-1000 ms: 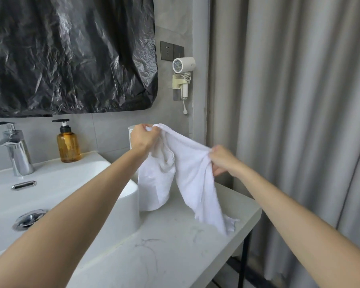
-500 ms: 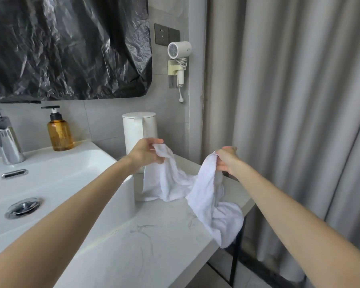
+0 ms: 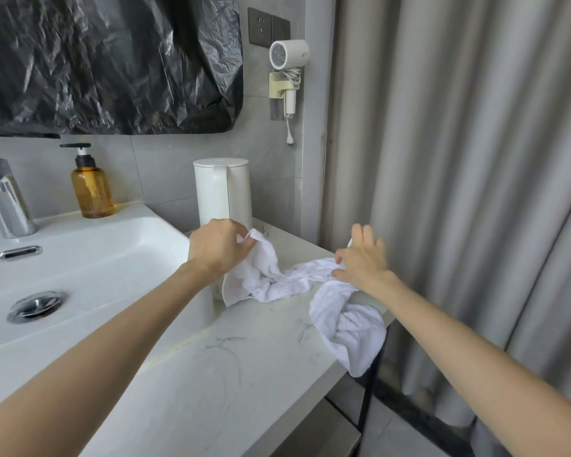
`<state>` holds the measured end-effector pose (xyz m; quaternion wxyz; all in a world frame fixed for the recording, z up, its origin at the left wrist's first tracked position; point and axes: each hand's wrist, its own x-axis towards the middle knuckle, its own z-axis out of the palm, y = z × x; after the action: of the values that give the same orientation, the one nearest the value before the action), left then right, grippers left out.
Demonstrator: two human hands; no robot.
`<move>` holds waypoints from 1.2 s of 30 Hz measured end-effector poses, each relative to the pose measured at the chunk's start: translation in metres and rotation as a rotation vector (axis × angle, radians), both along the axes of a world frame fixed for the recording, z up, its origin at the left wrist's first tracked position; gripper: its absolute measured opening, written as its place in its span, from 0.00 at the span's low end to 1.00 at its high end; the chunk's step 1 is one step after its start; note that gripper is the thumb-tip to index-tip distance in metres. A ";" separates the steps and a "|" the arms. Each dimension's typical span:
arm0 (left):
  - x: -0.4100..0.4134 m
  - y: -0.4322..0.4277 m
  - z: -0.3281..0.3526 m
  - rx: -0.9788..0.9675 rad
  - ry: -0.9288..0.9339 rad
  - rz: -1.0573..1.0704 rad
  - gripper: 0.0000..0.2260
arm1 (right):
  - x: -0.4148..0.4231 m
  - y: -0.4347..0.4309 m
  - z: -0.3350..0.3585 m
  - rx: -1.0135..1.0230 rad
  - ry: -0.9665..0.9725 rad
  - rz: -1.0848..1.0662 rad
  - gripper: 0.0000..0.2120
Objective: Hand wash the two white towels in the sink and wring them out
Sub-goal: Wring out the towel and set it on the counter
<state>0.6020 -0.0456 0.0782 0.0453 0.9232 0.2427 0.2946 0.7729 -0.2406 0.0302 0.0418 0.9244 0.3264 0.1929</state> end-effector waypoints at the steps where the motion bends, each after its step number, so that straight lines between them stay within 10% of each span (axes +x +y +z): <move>1: 0.001 0.002 -0.001 0.011 -0.017 -0.004 0.14 | -0.001 0.000 -0.001 0.034 0.041 0.106 0.14; 11: 0.006 0.003 -0.013 -0.302 -0.118 -0.247 0.18 | -0.002 0.011 -0.019 0.038 0.536 0.206 0.04; 19: 0.004 0.002 0.003 -1.152 -0.371 -0.287 0.08 | -0.049 0.004 0.063 0.851 1.081 0.615 0.09; 36: -0.009 -0.026 -0.024 -1.372 -0.379 -0.502 0.04 | -0.072 0.069 0.048 1.103 0.908 0.325 0.12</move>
<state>0.5934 -0.0711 0.0546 0.7166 0.6491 0.1420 0.2119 0.7012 -0.1716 0.0782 -0.5981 0.7399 0.3000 -0.0693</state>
